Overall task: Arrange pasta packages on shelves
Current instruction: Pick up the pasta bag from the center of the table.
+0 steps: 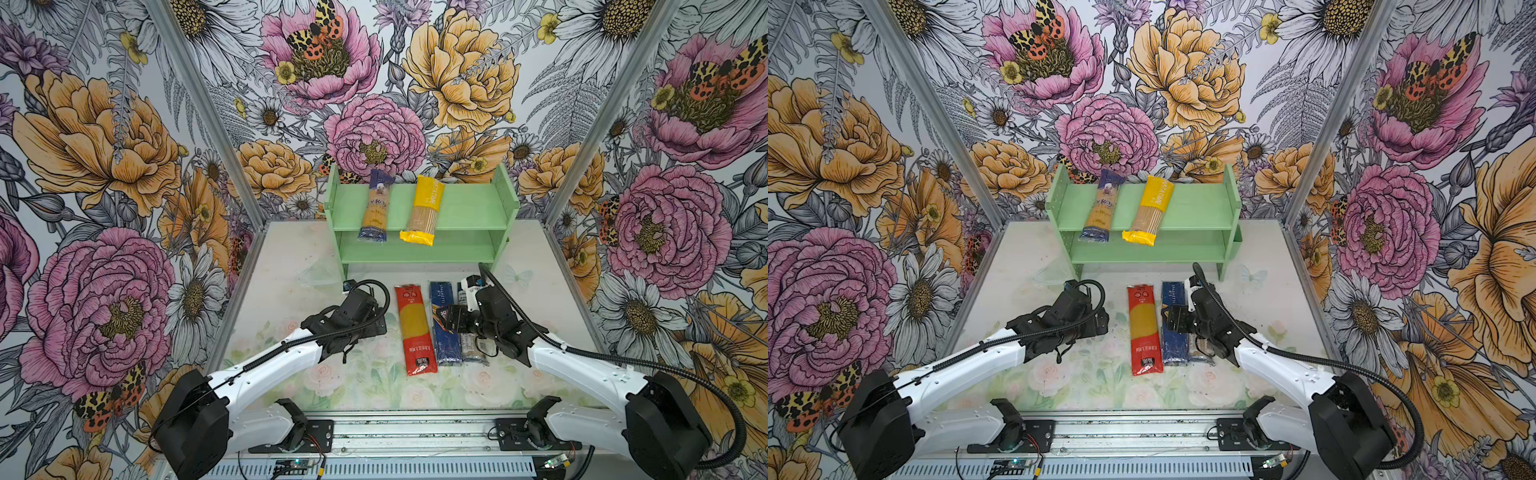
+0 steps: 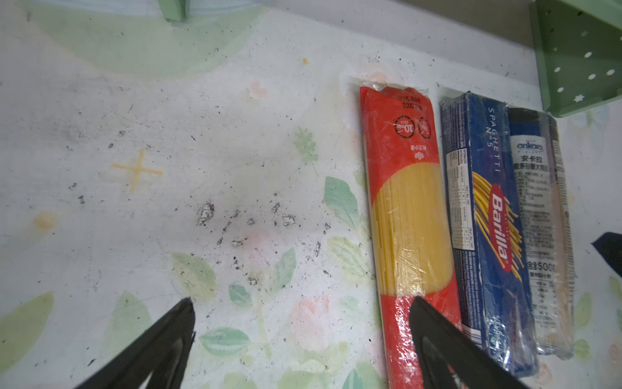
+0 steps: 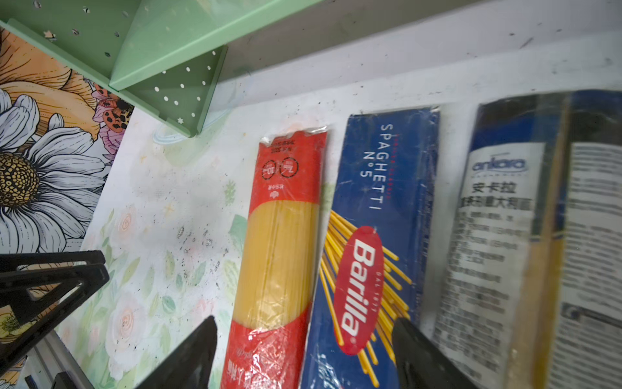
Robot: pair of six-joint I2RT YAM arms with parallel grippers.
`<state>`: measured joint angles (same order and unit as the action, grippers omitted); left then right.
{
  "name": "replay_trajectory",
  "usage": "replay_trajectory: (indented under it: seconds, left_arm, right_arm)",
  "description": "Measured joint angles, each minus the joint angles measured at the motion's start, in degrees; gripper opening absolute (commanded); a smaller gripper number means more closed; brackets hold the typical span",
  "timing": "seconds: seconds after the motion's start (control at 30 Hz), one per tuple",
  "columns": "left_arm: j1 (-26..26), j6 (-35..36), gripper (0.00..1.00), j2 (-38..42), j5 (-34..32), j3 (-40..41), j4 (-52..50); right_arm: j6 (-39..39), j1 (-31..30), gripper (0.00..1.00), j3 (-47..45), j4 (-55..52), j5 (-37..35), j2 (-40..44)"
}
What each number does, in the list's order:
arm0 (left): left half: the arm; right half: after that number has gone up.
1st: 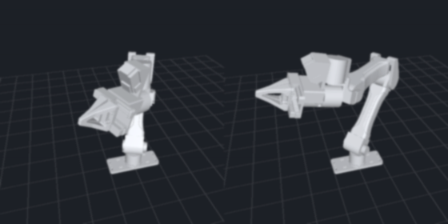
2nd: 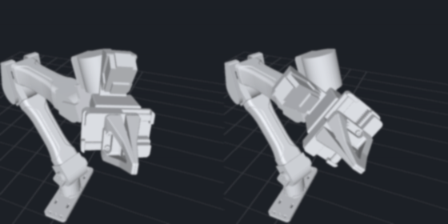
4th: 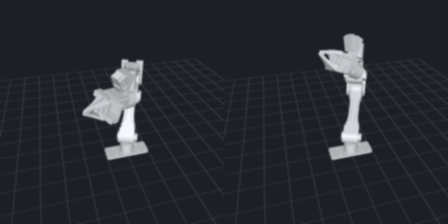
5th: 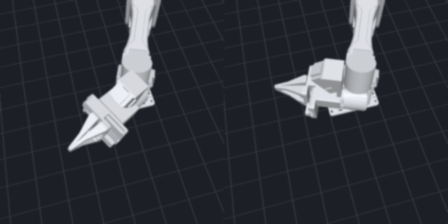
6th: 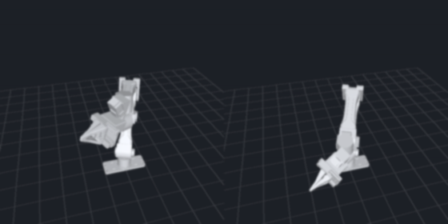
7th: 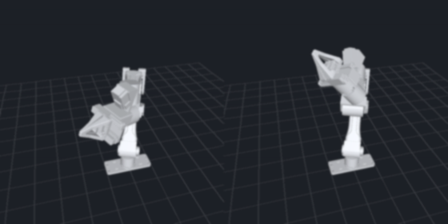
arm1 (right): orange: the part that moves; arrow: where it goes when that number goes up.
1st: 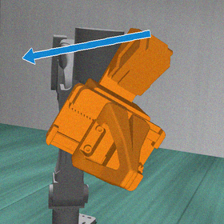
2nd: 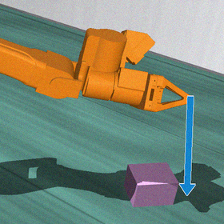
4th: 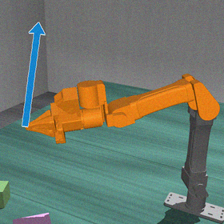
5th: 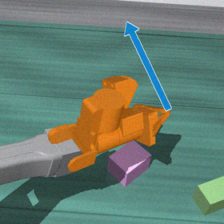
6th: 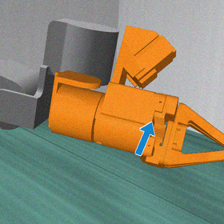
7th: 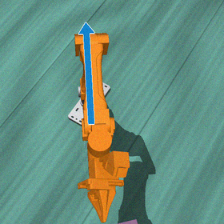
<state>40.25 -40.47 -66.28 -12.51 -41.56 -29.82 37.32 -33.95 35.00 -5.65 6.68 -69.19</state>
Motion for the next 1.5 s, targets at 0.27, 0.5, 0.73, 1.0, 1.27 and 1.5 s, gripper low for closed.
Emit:
replay_trajectory:
  seconds: [0.27, 0.5, 0.73, 1.0, 1.27, 1.5]
  left_arm:
    - [-3.8, -0.1, 0.99, 9.5, 1.9, 5.5, 0.6]
    - [-4.0, -0.1, 0.99, 9.9, 3.3, 5.7, 1.0]
    - [-4.1, -0.1, 0.99, 9.9, 4.1, 5.7, 1.0]
    - [-4.1, -0.1, 0.99, 9.9, 4.3, 5.9, 1.4]
    - [-4.2, -0.1, 0.99, 9.9, 4.3, 5.9, 1.4]
    - [-4.2, -0.1, 0.99, 9.6, 4.3, 5.9, 1.4]
  right_arm:
    - [0.8, -8.2, 0.88, 7.3, 0.3, -3.3, -10.3]
    - [1.5, -13.7, 0.94, 11.2, 0.2, -7.1, -20.5]
    - [2.5, -16.7, 0.99, 14.1, -0.4, -12.5, -26.3]
    - [3.6, -17.0, 1.00, 14.8, -2.3, -16.5, -27.4]
    - [3.8, -17.1, 0.96, 18.3, -4.0, -17.9, -31.9]
    - [3.9, -17.0, 0.68, 19.5, -4.5, -18.8, -33.3]
